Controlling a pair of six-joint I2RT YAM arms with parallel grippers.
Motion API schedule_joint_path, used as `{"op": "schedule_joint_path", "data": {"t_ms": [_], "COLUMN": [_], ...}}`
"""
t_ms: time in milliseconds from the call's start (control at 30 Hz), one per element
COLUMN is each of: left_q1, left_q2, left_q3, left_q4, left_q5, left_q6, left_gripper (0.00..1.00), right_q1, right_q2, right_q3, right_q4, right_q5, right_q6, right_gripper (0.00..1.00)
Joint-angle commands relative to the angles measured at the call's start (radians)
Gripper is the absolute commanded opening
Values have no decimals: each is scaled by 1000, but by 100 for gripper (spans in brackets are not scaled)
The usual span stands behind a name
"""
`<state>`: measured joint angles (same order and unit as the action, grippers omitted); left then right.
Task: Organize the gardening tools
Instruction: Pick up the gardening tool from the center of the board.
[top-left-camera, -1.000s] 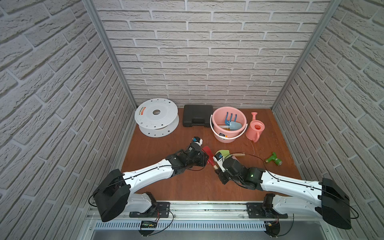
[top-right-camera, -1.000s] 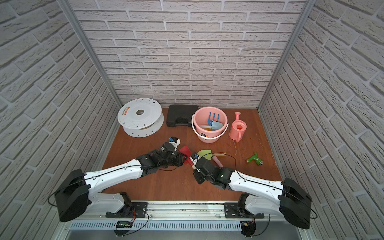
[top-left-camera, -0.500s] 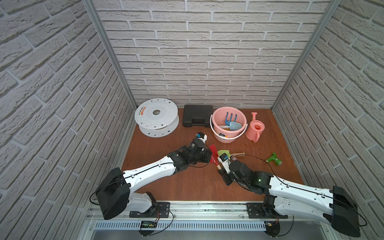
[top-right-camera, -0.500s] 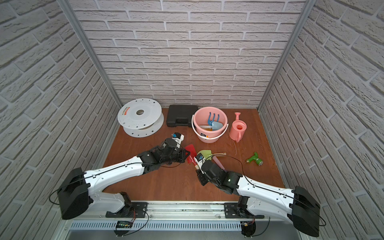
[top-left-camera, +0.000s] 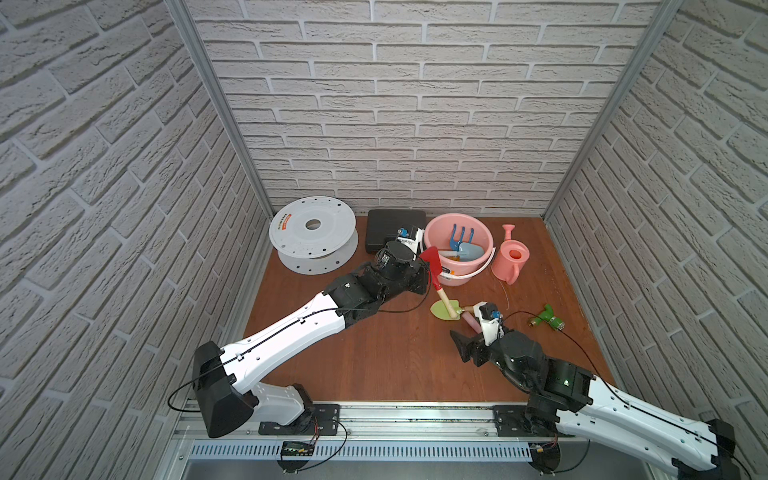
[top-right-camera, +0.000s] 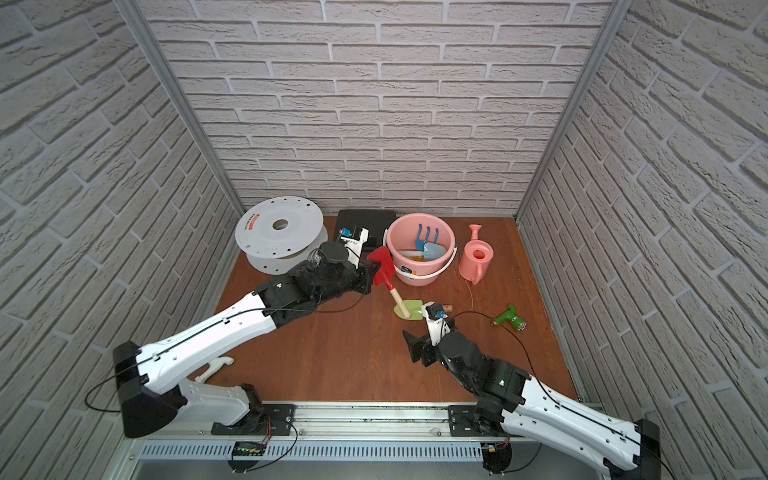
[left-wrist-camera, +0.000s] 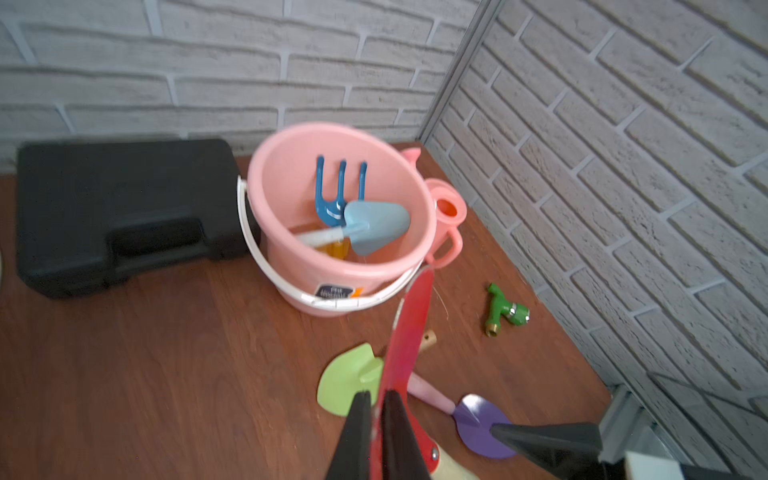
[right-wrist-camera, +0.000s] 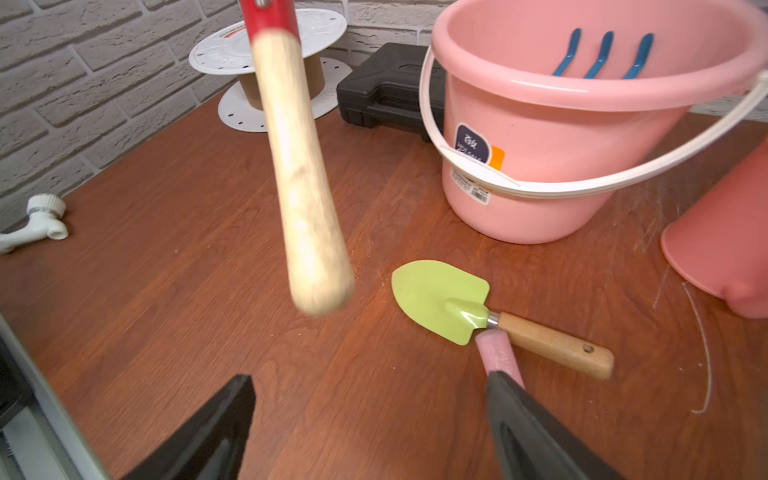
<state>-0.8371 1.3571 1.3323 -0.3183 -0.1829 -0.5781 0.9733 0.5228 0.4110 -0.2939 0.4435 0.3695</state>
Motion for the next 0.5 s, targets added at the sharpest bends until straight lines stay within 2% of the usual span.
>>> {"op": "schedule_joint_path", "data": {"t_ms": [0,167,333,467], "left_q1": [-11,-11,-5,24], "left_q2": [71,254,454,607], "left_q3": [106,334,519,653], "left_q4": [57,96,187,232], "left_q5": [-144,-265,-327,-359], "left_q6": [185,347,499,563], "left_gripper": [0,0,0,0], "right_q1": [3,3,3,4], "right_q2": [-25,-4,1,-3], "right_q3": [-13,-6,-6,-3], "right_q4": [-27,-35,-43,-52], "right_q5": [69,64,73,74], "right_q6": [26,35,47,48], "right_gripper": [100,100,100,100]}}
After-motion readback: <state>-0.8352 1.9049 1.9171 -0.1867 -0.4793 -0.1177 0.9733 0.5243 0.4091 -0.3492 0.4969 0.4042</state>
